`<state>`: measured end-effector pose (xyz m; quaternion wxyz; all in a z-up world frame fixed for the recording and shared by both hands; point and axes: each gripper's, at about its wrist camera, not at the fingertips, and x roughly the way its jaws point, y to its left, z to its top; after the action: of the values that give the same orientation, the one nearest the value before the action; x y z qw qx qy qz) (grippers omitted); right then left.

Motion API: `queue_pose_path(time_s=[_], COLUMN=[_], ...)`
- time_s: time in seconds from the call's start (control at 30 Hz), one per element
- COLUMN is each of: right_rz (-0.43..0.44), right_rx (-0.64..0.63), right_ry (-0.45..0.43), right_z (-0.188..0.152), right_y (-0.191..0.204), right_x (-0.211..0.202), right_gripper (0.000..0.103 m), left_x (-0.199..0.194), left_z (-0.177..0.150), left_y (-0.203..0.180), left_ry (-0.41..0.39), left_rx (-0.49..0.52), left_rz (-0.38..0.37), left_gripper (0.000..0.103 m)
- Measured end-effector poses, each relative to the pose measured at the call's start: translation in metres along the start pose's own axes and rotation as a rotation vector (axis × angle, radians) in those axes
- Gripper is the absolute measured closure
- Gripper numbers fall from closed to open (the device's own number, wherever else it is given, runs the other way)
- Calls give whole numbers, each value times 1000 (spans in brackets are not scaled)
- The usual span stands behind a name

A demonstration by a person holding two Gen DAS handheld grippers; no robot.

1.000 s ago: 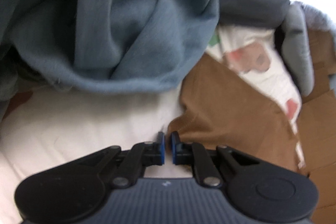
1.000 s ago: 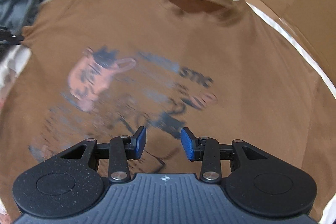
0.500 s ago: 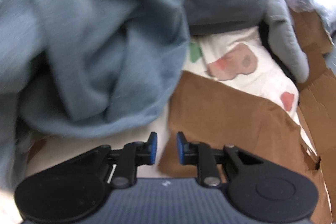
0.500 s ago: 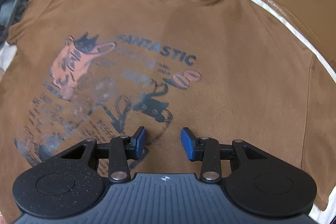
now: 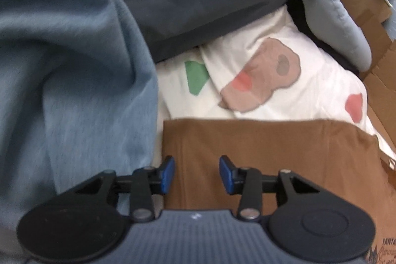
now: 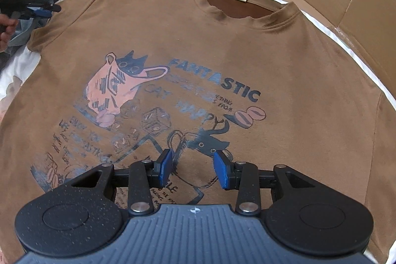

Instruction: Fold clothes

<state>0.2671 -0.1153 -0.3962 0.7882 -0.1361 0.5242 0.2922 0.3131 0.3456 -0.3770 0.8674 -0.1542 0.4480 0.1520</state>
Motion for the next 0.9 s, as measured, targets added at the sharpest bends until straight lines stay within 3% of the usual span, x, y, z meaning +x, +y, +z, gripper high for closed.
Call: queue_pose_path(time_s=[0.2, 0.57, 0.6, 0.63, 0.67, 0.9], right_rz=[5, 4, 5, 6, 8, 5], right_rx=[7, 26, 28, 33, 37, 59], right_ry=[2, 10, 9, 8, 8, -16], right_z=[-2, -8, -7, -7, -7, -4], right_y=[1, -2, -3, -3, -3, -6], right_x=[1, 3, 3, 3, 3, -2], right_gripper=[59, 59, 59, 59, 59, 59], left_x=[19, 34, 34, 33, 32, 22], left_z=[7, 16, 18, 20, 22, 32], left_y=[0, 3, 3, 3, 5, 6], left_ry=[8, -13, -14, -16, -19, -72], left_rx=[14, 50, 49, 44, 39, 97], left_rz=[65, 95, 99, 99, 97, 103], left_gripper=[58, 56, 60, 81, 95, 99])
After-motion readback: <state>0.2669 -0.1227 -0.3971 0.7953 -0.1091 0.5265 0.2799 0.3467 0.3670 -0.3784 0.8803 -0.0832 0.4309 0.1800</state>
